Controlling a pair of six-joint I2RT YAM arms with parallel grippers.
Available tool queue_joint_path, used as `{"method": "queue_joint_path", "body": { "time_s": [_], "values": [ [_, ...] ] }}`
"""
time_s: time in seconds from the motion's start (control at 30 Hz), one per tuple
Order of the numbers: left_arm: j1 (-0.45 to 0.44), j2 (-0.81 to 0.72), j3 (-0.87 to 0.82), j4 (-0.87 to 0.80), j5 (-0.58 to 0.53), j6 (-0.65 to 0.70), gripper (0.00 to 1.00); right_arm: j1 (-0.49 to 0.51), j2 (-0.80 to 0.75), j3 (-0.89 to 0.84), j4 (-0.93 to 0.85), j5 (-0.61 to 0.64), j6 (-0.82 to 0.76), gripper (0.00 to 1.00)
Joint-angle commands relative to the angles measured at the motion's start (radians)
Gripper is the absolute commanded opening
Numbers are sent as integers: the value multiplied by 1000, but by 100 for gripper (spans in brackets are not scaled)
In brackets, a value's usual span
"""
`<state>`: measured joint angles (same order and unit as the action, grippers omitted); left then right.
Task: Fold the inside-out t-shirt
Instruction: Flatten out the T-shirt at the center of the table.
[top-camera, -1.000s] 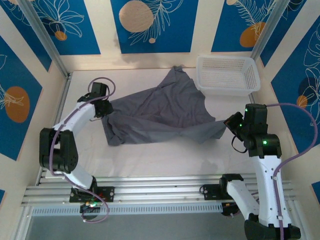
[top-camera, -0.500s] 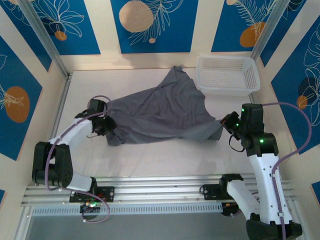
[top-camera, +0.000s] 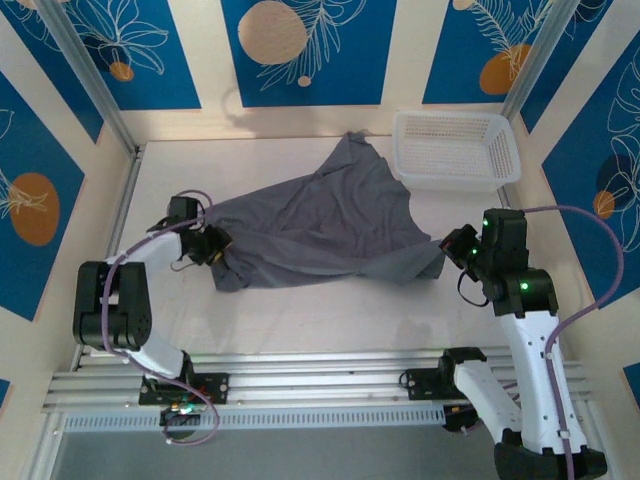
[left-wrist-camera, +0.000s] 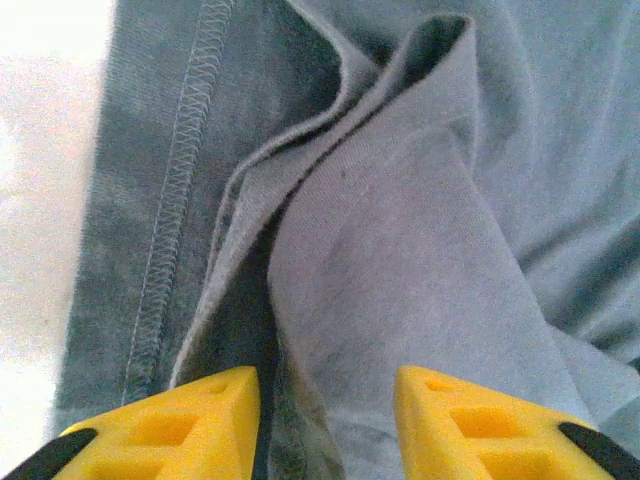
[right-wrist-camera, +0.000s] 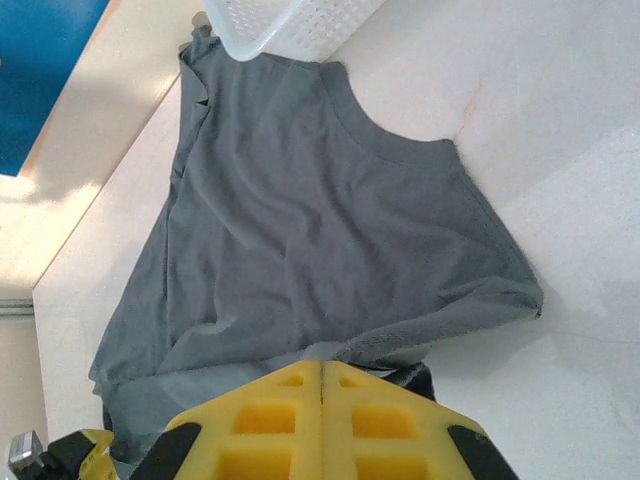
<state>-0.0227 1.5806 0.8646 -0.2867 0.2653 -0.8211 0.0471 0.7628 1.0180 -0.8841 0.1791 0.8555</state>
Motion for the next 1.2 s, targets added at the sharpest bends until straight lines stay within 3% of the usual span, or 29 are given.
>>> {"method": "queue_joint_path", "body": {
  "time_s": [0.0,0.13,0.3,0.4,0.47,0.63,0.7,0.9,1.17],
  "values": [
    [19,27,11,17,40,-12,35,12,-7,8,-13,5,8,0],
    [19,50,23,-8,42,3,30,19,-9,14,-21,18,11,0],
    [23,45,32,-32,42,3,1,33,-10,14,-17,23,23,0],
    [34,-25,101,-89,68,-4,0,33,22,81,25,35,2,0],
    [36,-101,255,-184,64,23,0,25,119,279,39,79,-66,0],
    [38,-206,964,-488,-69,179,0,23,466,1183,-58,214,-246,0],
    [38,-257,1146,-491,-103,250,0,19,540,1415,-70,259,-252,0],
    [38,-440,1214,-406,-163,327,0,20,563,1607,29,268,-268,0],
    [38,-491,1365,-420,-111,328,0,20,539,1738,144,129,-364,0]
  ]
}}
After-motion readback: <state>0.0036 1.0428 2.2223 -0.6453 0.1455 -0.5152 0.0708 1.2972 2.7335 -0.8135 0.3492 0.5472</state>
